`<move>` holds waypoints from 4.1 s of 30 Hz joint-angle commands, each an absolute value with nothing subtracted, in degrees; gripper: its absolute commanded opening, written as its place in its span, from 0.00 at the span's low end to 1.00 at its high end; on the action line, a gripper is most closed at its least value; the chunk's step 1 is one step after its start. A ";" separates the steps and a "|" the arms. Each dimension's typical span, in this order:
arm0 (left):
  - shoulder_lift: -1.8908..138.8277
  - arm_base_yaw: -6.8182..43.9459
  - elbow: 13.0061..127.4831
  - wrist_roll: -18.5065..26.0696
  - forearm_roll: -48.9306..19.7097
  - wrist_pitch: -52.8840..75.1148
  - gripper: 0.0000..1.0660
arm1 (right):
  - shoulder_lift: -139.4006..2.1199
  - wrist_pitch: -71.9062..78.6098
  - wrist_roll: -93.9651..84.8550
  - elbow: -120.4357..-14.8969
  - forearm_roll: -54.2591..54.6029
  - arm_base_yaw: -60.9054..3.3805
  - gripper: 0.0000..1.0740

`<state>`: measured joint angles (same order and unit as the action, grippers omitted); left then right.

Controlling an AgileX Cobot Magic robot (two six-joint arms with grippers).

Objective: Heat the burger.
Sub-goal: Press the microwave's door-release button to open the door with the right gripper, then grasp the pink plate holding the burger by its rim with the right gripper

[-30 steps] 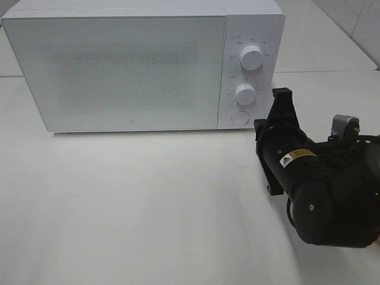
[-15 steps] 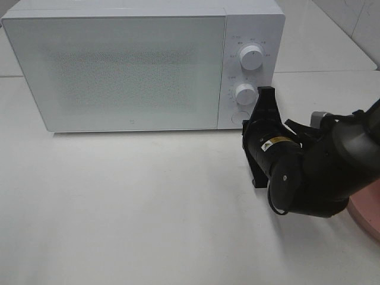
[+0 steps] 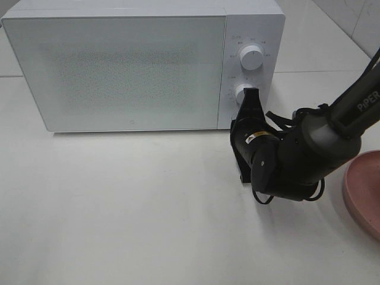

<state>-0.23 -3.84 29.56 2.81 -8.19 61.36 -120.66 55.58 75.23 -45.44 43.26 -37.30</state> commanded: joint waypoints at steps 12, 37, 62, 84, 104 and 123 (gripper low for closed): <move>-1.32 -3.61 29.56 2.75 -8.25 61.36 0.94 | -123.19 56.44 72.82 -49.56 44.63 -35.41 0.00; -1.32 -3.61 29.56 2.75 -8.25 61.36 0.94 | -123.30 55.06 69.73 -53.97 46.24 -33.35 0.00; -1.32 -3.61 29.56 2.75 -8.25 61.36 0.94 | -127.20 60.73 67.44 -63.83 47.50 -32.03 0.00; -1.32 -3.61 29.56 2.75 -8.25 61.36 0.94 | -124.27 52.02 62.57 -58.33 50.31 -32.89 0.00; -1.32 -3.61 29.56 2.75 -8.25 61.36 0.94 | -115.51 39.19 45.66 -49.10 52.20 -32.89 0.00; -1.32 -3.61 29.56 2.75 -8.25 61.36 0.94 | -98.61 19.77 34.72 -38.96 31.28 -32.72 0.02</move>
